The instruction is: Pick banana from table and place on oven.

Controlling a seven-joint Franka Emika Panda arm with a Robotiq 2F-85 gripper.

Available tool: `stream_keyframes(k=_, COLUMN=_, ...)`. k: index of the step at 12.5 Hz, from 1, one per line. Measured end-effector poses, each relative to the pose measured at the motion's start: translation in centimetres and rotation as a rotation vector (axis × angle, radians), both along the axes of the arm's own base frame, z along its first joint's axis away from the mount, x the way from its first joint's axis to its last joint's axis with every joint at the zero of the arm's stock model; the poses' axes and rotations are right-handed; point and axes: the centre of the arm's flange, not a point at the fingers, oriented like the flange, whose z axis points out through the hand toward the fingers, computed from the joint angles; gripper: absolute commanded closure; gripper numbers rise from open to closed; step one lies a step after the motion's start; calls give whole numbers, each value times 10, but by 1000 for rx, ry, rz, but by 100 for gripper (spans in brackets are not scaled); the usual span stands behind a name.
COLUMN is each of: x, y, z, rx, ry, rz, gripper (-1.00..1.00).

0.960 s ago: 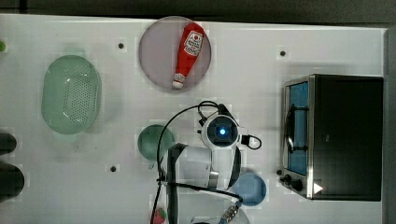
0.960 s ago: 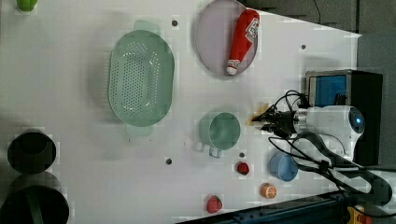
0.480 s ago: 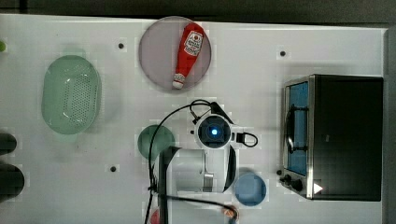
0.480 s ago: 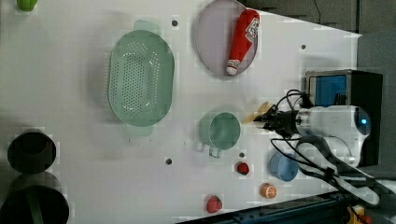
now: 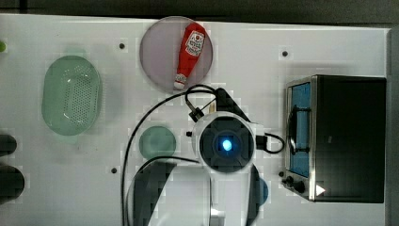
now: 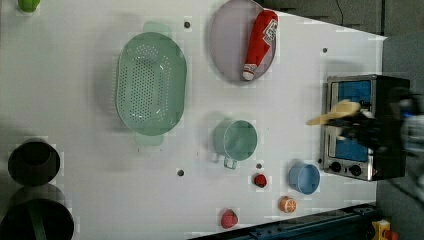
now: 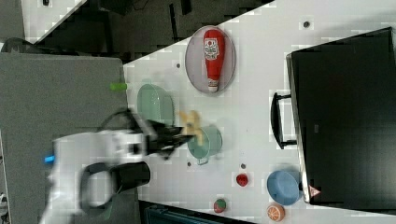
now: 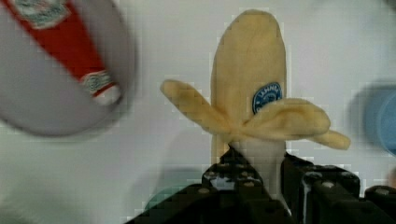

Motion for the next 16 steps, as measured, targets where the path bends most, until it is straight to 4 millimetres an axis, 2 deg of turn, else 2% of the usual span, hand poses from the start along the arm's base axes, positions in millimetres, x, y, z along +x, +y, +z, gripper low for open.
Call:
stream_keyframes(k=2, x=-10, y=1, z=88, rx=-12, ry=-90, rz=8, gripper=64)
stream_keyframes(k=3, x=-16, y=2, z=119, rx=-17, ry=-115, rz=10, gripper=64)
stream_keyframes(k=4, x=-20, y=0, z=138, rx=-15, ry=-106, rz=8, gripper=64)
stream_keyframes(k=6, x=-13, y=-19, z=156, rx=16, ry=-103, rz=-29, gripper=64)
stream_keyframes(k=7, x=-11, y=-34, z=154, rx=18, ry=-90, rz=-52, gripper=64)
stream_keyframes(k=9, x=-14, y=-78, z=136, rx=39, ry=-45, rz=-110, gripper=64)
stream_keyframes(k=12, x=-17, y=-165, z=101, rx=17, ry=9, rz=-143, gripper=64)
stream_keyframes(k=14, x=-23, y=-205, z=77, rx=-13, ry=46, rz=-109, gripper=64)
stream_keyframes(k=16, x=-17, y=-242, z=56, rx=-33, ry=41, rz=-38, gripper=64)
